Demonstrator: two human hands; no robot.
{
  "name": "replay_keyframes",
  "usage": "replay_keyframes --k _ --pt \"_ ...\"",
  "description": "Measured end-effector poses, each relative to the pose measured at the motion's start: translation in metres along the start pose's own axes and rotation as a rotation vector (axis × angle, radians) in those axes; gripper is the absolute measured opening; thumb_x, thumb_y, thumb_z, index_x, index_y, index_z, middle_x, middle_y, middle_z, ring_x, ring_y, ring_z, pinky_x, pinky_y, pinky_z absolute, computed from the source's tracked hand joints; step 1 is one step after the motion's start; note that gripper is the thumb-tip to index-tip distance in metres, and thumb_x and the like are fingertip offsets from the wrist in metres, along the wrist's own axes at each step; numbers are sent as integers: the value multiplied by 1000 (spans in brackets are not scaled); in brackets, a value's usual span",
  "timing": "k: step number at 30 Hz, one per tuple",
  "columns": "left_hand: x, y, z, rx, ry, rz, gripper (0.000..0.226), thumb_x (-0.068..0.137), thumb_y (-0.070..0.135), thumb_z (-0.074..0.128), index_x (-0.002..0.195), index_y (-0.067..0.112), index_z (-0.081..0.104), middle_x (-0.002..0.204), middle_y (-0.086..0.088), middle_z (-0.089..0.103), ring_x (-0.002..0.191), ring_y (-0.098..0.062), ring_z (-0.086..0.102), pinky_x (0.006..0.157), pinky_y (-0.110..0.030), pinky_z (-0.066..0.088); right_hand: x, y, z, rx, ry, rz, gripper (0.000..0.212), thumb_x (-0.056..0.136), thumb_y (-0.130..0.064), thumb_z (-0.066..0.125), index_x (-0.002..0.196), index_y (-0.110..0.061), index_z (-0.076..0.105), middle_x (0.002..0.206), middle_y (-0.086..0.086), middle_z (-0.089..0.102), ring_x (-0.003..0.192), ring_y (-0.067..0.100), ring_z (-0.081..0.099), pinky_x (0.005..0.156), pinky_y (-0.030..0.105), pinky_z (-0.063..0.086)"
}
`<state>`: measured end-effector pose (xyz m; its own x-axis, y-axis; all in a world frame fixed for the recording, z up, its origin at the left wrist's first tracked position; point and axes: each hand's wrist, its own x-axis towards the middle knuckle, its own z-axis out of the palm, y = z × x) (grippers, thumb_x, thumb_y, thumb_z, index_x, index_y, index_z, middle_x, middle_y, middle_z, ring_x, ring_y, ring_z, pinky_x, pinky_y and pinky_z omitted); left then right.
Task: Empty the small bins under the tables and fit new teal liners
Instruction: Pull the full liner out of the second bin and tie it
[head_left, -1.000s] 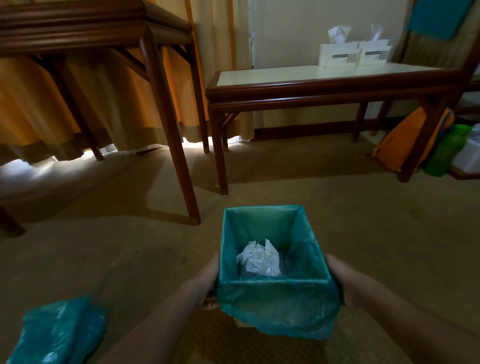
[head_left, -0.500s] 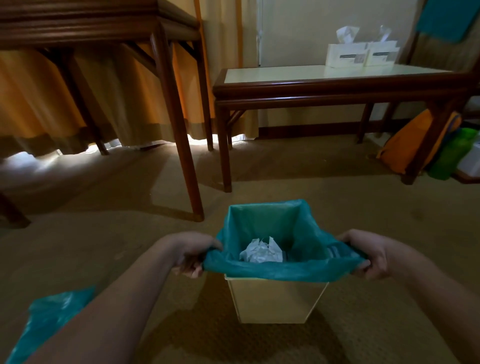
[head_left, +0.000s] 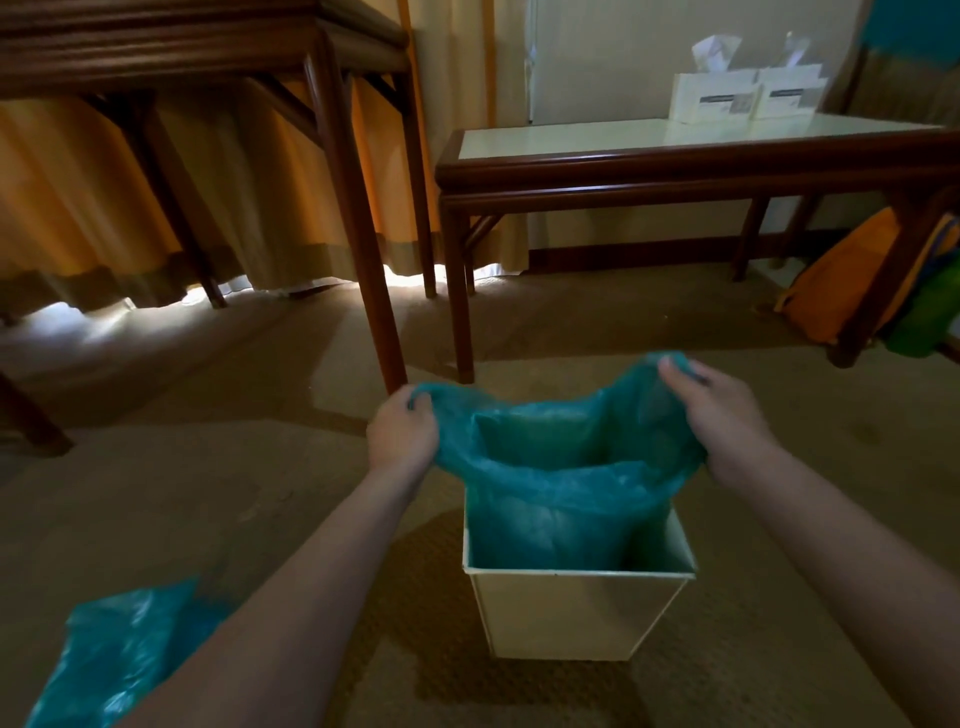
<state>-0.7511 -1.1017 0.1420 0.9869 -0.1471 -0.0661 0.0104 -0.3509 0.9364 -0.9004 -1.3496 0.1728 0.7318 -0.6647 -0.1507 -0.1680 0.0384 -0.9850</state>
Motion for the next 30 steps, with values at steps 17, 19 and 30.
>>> replay_keyframes --k 17,19,30 --pt "-10 98 -64 296 363 545 20 98 24 60 114 22 73 97 7 69 72 4 60 52 -9 44 -42 -109 -25 -103 329 -468 10 94 -34 65 102 -30 66 96 -12 63 83 1 63 59 12 44" --pt "-15 106 -63 360 281 512 19 97 26 61 111 22 74 93 9 67 72 3 60 51 -9 42 -39 -98 -23 -388 464 -531 38 90 -37 69 123 -25 55 118 -4 56 99 10 60 66 11 40" --pt "-53 140 -59 201 -509 516 25 89 11 69 109 25 71 80 3 66 63 -3 64 56 -17 52 -67 -66 57 -835 -548 -625 121 66 -55 85 152 -50 0 151 -6 42 135 14 45 108 43 46"
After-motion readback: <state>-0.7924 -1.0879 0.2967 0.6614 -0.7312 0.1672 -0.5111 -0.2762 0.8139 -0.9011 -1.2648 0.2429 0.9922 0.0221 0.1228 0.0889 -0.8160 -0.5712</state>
